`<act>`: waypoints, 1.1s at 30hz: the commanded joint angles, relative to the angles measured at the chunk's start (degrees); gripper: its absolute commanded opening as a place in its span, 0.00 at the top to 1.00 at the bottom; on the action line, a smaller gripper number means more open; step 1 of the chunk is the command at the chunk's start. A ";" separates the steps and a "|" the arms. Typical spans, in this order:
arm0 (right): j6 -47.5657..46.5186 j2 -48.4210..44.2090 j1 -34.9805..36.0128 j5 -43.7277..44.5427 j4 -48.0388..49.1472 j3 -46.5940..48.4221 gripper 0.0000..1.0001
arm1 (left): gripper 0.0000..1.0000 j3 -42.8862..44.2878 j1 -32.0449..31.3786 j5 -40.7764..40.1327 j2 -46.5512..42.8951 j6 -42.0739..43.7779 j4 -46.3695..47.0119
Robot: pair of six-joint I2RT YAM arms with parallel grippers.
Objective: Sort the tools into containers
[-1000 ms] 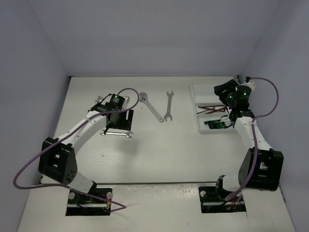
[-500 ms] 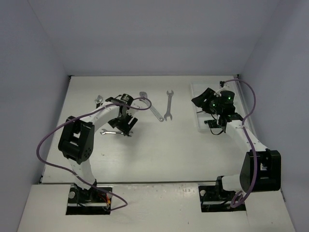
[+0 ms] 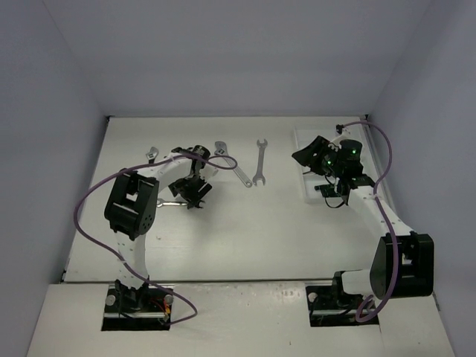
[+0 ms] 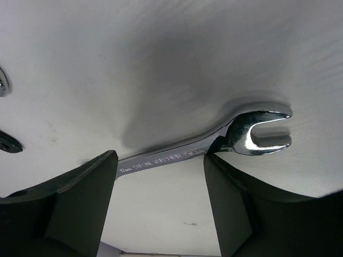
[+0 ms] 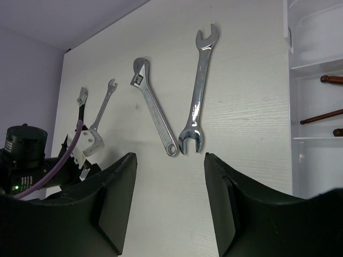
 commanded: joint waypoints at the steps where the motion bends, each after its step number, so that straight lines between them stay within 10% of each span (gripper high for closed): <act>1: -0.71 -0.75 0.60 -1.69 3.10 1.14 0.50 | 0.40 4.53 0.52 2.94 3.19 -0.61 2.08; 17: -0.73 -1.16 0.62 -0.55 3.16 0.28 0.50 | 0.80 18.41 1.31 24.20 12.57 -31.64 10.69; 33: -0.04 -1.45 2.18 0.32 3.16 -1.05 0.49 | 0.62 13.83 -3.72 8.86 10.03 -28.28 6.79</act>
